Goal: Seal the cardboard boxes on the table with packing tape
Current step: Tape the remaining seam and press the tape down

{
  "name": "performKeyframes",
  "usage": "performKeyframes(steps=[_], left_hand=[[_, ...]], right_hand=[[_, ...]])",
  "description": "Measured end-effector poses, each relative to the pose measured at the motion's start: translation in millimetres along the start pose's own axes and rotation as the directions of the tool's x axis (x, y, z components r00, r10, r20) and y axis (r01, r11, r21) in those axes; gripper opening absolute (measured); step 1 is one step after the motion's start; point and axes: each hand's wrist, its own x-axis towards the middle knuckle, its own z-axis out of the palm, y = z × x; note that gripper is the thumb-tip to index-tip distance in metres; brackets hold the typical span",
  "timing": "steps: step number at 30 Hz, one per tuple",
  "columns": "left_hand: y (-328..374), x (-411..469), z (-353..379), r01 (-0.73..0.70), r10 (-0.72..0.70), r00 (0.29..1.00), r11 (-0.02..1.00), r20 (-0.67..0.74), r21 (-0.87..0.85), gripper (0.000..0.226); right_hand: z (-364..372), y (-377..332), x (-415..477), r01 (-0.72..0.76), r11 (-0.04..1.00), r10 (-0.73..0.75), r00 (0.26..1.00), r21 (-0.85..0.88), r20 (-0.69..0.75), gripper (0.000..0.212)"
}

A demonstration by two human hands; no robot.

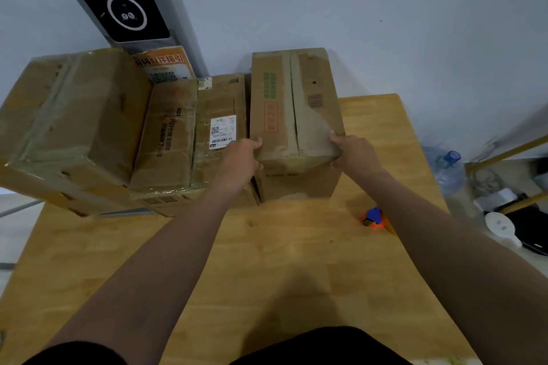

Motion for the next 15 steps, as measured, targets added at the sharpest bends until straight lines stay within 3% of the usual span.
performKeyframes(steps=[4,9,15], left_hand=[[1,29,-3,-0.014,0.014,0.999,1.000,-0.034,-0.001,0.073],[-1,48,0,-0.032,0.033,0.999,0.999,-0.034,0.017,0.073],[3,46,5,-0.037,0.038,0.999,0.998,-0.028,0.053,0.071]], right_hand=[[-2,-3,27,-0.014,0.999,0.016,0.998,0.034,-0.056,0.080],[-2,4,47,-0.016,1.000,0.016,0.999,0.016,-0.050,0.072],[-3,3,47,-0.013,1.000,0.012,1.000,0.021,0.012,0.077]])
